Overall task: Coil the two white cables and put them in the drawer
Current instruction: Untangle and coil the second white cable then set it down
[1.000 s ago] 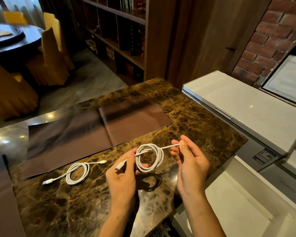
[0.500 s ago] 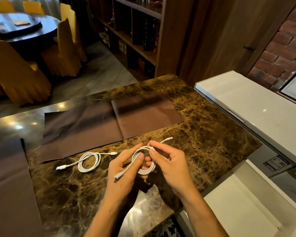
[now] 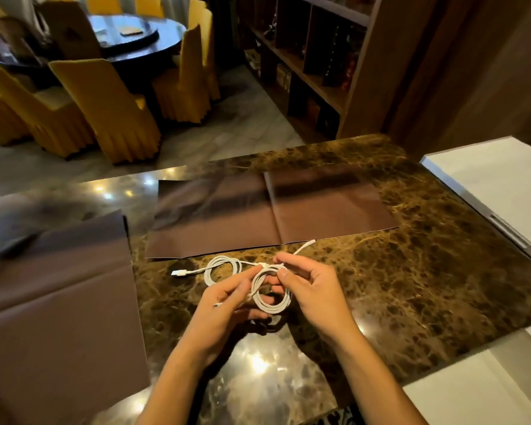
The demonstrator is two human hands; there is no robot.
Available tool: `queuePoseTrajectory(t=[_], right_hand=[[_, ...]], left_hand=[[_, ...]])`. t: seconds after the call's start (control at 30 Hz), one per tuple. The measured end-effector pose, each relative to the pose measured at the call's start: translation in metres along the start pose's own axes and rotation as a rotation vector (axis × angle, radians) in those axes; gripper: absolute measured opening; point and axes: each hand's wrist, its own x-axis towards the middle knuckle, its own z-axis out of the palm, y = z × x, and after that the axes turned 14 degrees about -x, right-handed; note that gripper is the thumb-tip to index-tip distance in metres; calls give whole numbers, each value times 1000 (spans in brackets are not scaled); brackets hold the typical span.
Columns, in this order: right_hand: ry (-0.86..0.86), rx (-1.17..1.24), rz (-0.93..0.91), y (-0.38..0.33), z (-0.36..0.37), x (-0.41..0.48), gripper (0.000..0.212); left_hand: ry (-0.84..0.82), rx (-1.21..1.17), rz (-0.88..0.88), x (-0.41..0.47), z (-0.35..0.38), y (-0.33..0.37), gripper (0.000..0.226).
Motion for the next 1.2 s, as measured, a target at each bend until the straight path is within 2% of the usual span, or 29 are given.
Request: queuePoseTrajectory(t=[0.1, 0.3, 0.37, 0.43, 0.47, 0.63, 0.73, 0.9, 1.03, 1.2], right_hand=[[-38, -111, 8, 6, 13, 8, 31], [-54, -278, 12, 23, 41, 13, 25], [-63, -329, 13, 29, 48, 10, 20], [-65, -404, 9, 34, 56, 4, 14], [-52, -460, -9, 37, 59, 1, 12], [21, -739, -191, 41, 67, -8, 16], [59, -794, -296, 46, 69, -10, 19], [67, -799, -361, 57, 72, -13, 20], [87, -842, -408, 65, 76, -17, 23], [24, -990, -487, 72, 74, -28, 40]], left_hand=[[19, -66, -106, -1, -23, 7, 74], [78, -126, -255, -9, -58, 17, 73], [91, -5, -252, -10, -61, 18, 51], [132, 177, -176, -11, -62, 16, 26], [159, 278, -138, -11, -63, 14, 21], [252, 892, 12, -10, -66, 6, 23], [221, 1191, 122, -7, -65, 1, 24], [170, 1288, 253, -13, -65, -10, 30], [126, 1429, 283, -21, -62, -16, 34], [41, 1631, 298, -26, -71, -14, 56]])
